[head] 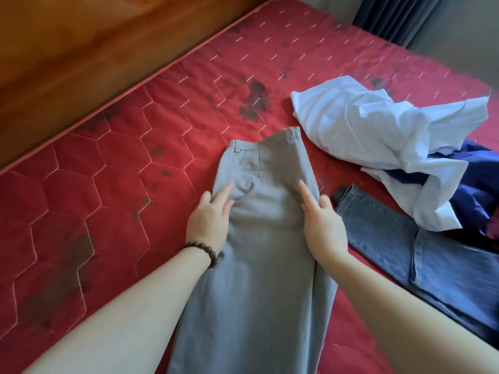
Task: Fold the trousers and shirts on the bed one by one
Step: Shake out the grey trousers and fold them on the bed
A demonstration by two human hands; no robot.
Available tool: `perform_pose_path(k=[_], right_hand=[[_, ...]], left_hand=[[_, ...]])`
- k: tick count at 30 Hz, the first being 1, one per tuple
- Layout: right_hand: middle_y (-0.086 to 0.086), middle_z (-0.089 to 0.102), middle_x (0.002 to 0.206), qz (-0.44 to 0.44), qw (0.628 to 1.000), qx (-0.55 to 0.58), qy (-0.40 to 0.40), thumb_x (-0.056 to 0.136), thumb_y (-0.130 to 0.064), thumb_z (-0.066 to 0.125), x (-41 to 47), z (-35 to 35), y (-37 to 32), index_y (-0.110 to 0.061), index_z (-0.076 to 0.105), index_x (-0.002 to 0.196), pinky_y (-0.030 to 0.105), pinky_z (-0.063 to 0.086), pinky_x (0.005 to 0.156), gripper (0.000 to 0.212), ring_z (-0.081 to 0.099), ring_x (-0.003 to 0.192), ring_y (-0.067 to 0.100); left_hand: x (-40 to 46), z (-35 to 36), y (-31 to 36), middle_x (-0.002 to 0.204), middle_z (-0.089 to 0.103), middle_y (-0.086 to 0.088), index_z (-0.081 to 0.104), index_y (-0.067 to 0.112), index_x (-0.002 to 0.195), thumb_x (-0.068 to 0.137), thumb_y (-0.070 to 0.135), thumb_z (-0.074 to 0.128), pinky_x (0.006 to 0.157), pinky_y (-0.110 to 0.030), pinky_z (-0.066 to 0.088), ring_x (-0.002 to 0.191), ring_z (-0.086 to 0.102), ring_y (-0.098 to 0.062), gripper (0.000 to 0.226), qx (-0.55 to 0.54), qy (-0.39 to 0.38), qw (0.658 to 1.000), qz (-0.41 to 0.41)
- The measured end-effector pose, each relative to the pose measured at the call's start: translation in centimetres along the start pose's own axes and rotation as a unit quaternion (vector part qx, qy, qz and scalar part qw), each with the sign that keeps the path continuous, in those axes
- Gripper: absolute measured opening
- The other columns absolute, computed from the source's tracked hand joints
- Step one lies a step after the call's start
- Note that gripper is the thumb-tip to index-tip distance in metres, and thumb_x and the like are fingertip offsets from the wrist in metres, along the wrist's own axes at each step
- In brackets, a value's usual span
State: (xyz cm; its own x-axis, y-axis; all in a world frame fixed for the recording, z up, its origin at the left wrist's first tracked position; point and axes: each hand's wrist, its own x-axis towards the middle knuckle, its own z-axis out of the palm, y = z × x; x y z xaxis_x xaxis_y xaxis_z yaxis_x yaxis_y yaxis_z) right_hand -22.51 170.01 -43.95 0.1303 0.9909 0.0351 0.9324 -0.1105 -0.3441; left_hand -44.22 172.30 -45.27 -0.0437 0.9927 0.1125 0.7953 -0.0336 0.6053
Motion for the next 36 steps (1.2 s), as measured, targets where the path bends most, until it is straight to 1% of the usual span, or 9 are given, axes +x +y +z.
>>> perform_pose_path(k=[3, 5, 8, 10, 13, 15, 19, 29, 36], right_hand=[[0.01, 0.04, 0.104, 0.0, 1.0, -0.009, 0.03, 0.1, -0.026, 0.043, 3.8, -1.3, 0.0, -0.037, 0.026, 0.149, 0.037, 0.043, 0.065, 0.053, 0.051, 0.075, 0.034], [0.016, 0.033, 0.137, 0.042, 0.994, -0.095, -0.024, 0.1, -0.039, 0.041, 5.3, -1.1, 0.5, -0.033, 0.017, 0.152, 0.043, 0.042, 0.088, 0.057, 0.044, 0.113, 0.037], [0.013, 0.002, 0.16, 0.026, 0.988, -0.14, -0.053, 0.099, -0.038, 0.037, 4.3, 0.7, -0.2, -0.025, 0.014, 0.153, 0.049, 0.01, 0.116, 0.06, 0.006, 0.145, 0.033], [0.011, 0.002, 0.161, -0.05, 0.99, -0.114, -0.072, 0.098, -0.031, 0.039, 1.9, 3.1, -1.7, -0.022, 0.02, 0.152, 0.049, -0.003, 0.117, 0.059, -0.002, 0.148, 0.028], [0.003, 0.002, 0.162, -0.068, 0.988, -0.07, -0.122, 0.101, -0.033, 0.029, -1.3, 6.9, -2.8, -0.029, 0.012, 0.153, 0.047, -0.008, 0.118, 0.055, -0.007, 0.148, 0.022], [-0.003, 0.0, 0.162, -0.05, 0.991, -0.059, -0.112, 0.102, -0.038, 0.022, -2.3, 8.7, -2.4, -0.034, 0.002, 0.152, 0.044, -0.01, 0.118, 0.055, -0.009, 0.148, 0.017], [-0.003, 0.005, 0.161, -0.054, 0.995, -0.063, -0.058, 0.101, -0.042, 0.017, -2.5, 10.0, -1.7, -0.033, 0.006, 0.152, 0.044, -0.007, 0.119, 0.053, -0.004, 0.148, 0.017], [0.002, 0.002, 0.161, -0.004, 0.994, -0.065, -0.09, 0.098, -0.048, 0.01, -15.5, 9.4, -4.6, -0.032, 0.003, 0.151, 0.041, -0.015, 0.117, 0.055, -0.011, 0.147, 0.018], [0.003, 0.006, 0.16, 0.027, 0.992, -0.075, -0.101, 0.098, -0.047, 0.01, -26.4, 9.4, -6.5, -0.03, 0.013, 0.152, 0.043, -0.01, 0.118, 0.057, -0.008, 0.147, 0.017]], left_hand=[[3.4, -0.3, 1.3, 0.105, 0.05, -0.013, 0.045, 0.027, 0.141, 0.092, 0.031, 0.06, 0.072, -0.043, 0.05, 0.082, 0.057, -0.034, 0.052, 0.021, 0.058, 0.998, -0.004], [4.5, 0.5, 1.1, 0.139, 0.037, -0.018, 0.026, 0.029, 0.15, 0.092, 0.04, 0.055, 0.098, -0.046, 0.04, 0.118, 0.047, -0.033, 0.065, 0.135, 0.034, 0.989, -0.038], [2.9, 2.6, 1.1, 0.16, 0.003, -0.013, 0.017, 0.029, 0.152, 0.095, 0.044, 0.041, 0.116, -0.05, 0.008, 0.147, 0.004, -0.029, 0.063, 0.204, -0.045, 0.977, 0.048], [0.7, 4.8, 1.2, 0.161, -0.005, -0.006, 0.013, 0.032, 0.152, 0.097, 0.043, 0.032, 0.117, -0.05, -0.002, 0.147, -0.008, -0.025, 0.06, 0.213, -0.127, 0.961, 0.121], [-1.6, 7.2, -0.3, 0.161, -0.012, 0.003, 0.003, 0.037, 0.151, 0.098, 0.045, 0.018, 0.117, -0.051, -0.006, 0.147, -0.014, -0.02, 0.055, 0.257, -0.209, 0.937, 0.114], [-2.2, 7.8, -1.4, 0.161, -0.01, 0.004, 0.004, 0.038, 0.151, 0.097, 0.045, 0.016, 0.116, -0.052, -0.005, 0.147, -0.013, -0.019, 0.056, 0.272, -0.182, 0.938, 0.117], [-2.2, 8.3, -1.9, 0.161, -0.003, 0.003, 0.008, 0.037, 0.151, 0.093, 0.045, 0.011, 0.116, -0.053, -0.004, 0.148, -0.008, -0.021, 0.059, 0.27, -0.146, 0.942, 0.138], [-13.7, 3.6, -3.8, 0.159, -0.019, -0.002, -0.019, 0.035, 0.146, 0.096, 0.047, 0.016, 0.116, -0.05, -0.011, 0.145, -0.02, -0.025, 0.062, 0.265, -0.217, 0.933, 0.108], [-23.5, 0.0, -5.7, 0.159, -0.02, -0.005, -0.021, 0.033, 0.146, 0.096, 0.052, 0.016, 0.116, -0.047, -0.014, 0.144, -0.022, -0.027, 0.065, 0.279, -0.244, 0.922, 0.111]])
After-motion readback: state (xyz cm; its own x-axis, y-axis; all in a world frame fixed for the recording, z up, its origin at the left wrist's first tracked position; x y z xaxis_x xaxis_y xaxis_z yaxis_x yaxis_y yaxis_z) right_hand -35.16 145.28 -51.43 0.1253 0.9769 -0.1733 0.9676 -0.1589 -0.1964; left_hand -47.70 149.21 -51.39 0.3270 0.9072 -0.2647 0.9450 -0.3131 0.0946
